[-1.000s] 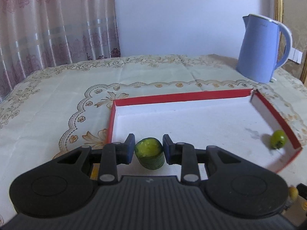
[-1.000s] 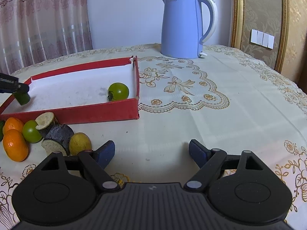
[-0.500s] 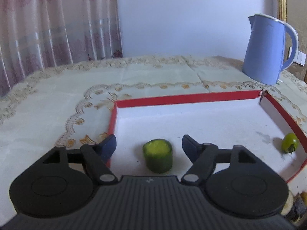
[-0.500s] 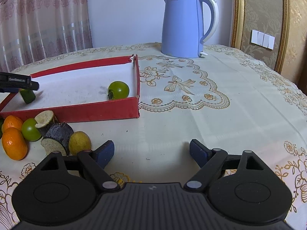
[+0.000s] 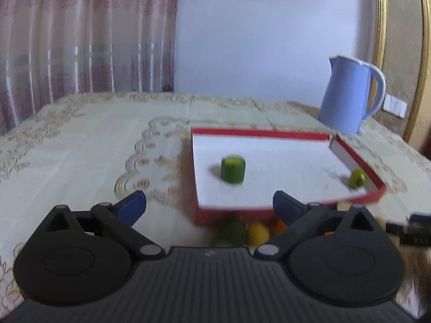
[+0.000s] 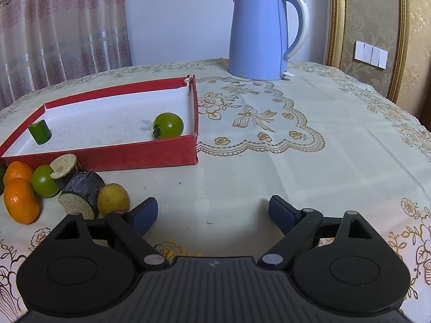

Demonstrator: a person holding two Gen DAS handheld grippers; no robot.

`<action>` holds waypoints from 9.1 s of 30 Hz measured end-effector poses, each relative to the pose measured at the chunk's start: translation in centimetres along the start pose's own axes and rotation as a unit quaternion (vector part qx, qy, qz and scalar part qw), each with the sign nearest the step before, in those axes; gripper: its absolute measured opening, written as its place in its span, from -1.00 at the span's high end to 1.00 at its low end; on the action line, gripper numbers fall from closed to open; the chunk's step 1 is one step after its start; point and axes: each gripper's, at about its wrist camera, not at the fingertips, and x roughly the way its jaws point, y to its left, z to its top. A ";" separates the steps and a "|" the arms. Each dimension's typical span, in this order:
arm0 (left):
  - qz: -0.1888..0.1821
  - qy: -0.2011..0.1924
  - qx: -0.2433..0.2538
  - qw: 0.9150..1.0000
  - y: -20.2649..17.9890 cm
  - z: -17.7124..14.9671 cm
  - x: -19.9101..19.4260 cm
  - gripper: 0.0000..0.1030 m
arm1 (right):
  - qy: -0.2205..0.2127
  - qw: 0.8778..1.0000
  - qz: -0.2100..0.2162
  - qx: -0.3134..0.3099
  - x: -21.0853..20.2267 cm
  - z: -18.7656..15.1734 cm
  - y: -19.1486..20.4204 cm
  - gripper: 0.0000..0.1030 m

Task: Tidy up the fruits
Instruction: 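Grasp the green cucumber wedge beside the tray with the left gripper, then grasp the yellow lime with the right gripper while the left gripper holds the wedge, then lower the yellow lime into the red tray and open the right gripper, then carry the cucumber wedge into the red tray and open the left gripper, then withdraw the open left gripper from the tray, then grasp the dark-skinned cucumber slice beside the tray with the right gripper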

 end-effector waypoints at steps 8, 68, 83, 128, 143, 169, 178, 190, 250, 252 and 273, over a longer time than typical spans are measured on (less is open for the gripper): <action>0.013 0.014 0.049 0.999 -0.8 -2.0 0.9 -0.94 | 0.001 1.000 0.001 -0.001 0.0 0.0 0.0 -0.78; 0.018 0.051 0.025 0.998 -0.8 -3.3 3.2 0.43 | -0.031 0.993 0.068 -0.087 -1.2 0.2 4.1 -0.30; 0.009 0.051 0.023 0.998 -0.7 -3.3 3.3 0.34 | -0.032 0.988 0.079 -0.129 0.1 0.5 5.5 0.44; 0.000 0.053 0.026 0.998 -1.0 -3.3 3.5 0.19 | -0.043 0.990 0.072 -0.113 4.4 7.3 7.4 0.05; -0.001 0.055 0.037 0.998 -1.3 -3.4 3.5 0.08 | -0.049 0.991 0.096 -0.073 -1.7 1.3 2.0 -0.23; 0.008 0.045 0.026 0.999 -0.8 -3.2 3.2 0.47 | -0.017 0.991 0.117 -0.061 -1.1 -0.2 1.5 -0.30; -0.013 0.028 0.024 0.999 -1.2 -1.0 1.5 0.47 | -0.009 0.990 0.124 -0.062 -0.8 -0.2 1.5 -0.44; -0.034 0.030 0.056 0.997 -5.6 4.0 6.7 0.47 | -0.008 0.990 0.126 -0.060 -0.8 -0.1 1.4 -0.47; 0.016 0.004 0.031 0.999 -2.3 -2.2 -0.3 -0.77 | 0.001 0.990 0.112 -0.083 -0.6 -0.3 2.0 -0.74; 0.015 0.014 0.026 0.999 -2.0 -2.7 -0.1 -0.77 | 0.001 0.990 0.113 -0.083 -0.6 -0.3 2.0 -0.74; 0.023 0.046 0.009 0.999 -0.5 -4.2 1.7 -0.82 | -0.059 0.977 0.120 -0.164 -2.2 0.1 7.2 -0.72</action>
